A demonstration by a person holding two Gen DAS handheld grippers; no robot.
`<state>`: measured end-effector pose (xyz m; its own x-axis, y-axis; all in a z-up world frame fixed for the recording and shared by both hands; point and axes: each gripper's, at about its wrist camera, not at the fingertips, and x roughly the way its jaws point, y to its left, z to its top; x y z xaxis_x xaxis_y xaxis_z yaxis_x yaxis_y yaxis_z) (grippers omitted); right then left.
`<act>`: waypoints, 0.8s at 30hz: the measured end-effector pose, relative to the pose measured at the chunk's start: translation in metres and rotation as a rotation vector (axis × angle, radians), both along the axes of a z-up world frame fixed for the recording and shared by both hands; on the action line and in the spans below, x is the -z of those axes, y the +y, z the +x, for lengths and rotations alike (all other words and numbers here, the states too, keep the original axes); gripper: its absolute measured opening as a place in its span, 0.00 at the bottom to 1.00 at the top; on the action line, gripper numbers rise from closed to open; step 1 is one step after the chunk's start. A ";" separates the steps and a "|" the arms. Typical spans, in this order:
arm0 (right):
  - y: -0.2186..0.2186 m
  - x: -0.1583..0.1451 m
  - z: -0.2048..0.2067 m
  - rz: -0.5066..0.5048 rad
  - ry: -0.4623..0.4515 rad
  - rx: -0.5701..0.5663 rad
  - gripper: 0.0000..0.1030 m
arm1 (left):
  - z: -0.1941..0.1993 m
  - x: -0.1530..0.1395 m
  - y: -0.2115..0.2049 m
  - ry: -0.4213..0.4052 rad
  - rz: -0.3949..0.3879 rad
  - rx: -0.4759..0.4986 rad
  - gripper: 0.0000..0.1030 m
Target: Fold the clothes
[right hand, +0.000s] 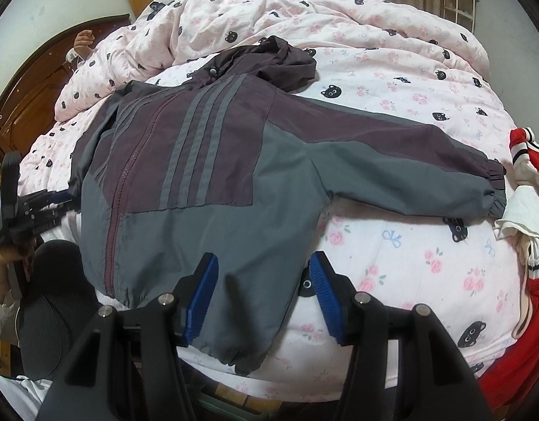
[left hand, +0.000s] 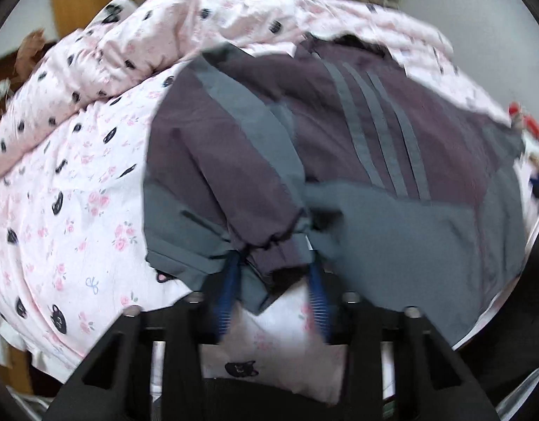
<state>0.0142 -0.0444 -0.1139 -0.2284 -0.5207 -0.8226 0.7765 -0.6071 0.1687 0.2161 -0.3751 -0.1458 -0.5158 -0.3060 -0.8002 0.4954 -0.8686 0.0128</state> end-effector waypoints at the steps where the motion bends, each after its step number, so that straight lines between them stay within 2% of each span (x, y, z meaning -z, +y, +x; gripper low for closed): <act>1: 0.001 0.000 0.001 -0.004 -0.005 -0.002 0.54 | 0.004 -0.005 -0.005 0.018 0.000 -0.012 0.12; 7: 0.006 0.006 0.004 -0.013 -0.039 -0.008 0.54 | 0.026 -0.052 -0.050 0.149 -0.042 -0.121 0.07; 13: 0.005 0.010 0.008 -0.013 -0.055 -0.020 0.54 | 0.034 -0.083 -0.117 0.178 -0.098 -0.249 0.06; 18: 0.005 0.006 0.009 -0.011 -0.043 -0.026 0.54 | 0.032 -0.072 -0.164 0.122 -0.121 -0.363 0.06; 24: 0.010 0.007 0.007 -0.003 -0.042 -0.013 0.54 | 0.042 -0.037 -0.191 0.017 -0.080 -0.485 0.06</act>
<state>0.0210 -0.0345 -0.1206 -0.1864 -0.5258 -0.8299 0.7767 -0.5962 0.2033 0.2577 -0.5662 -0.1086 -0.3117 -0.5745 -0.7568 0.8431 -0.5345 0.0585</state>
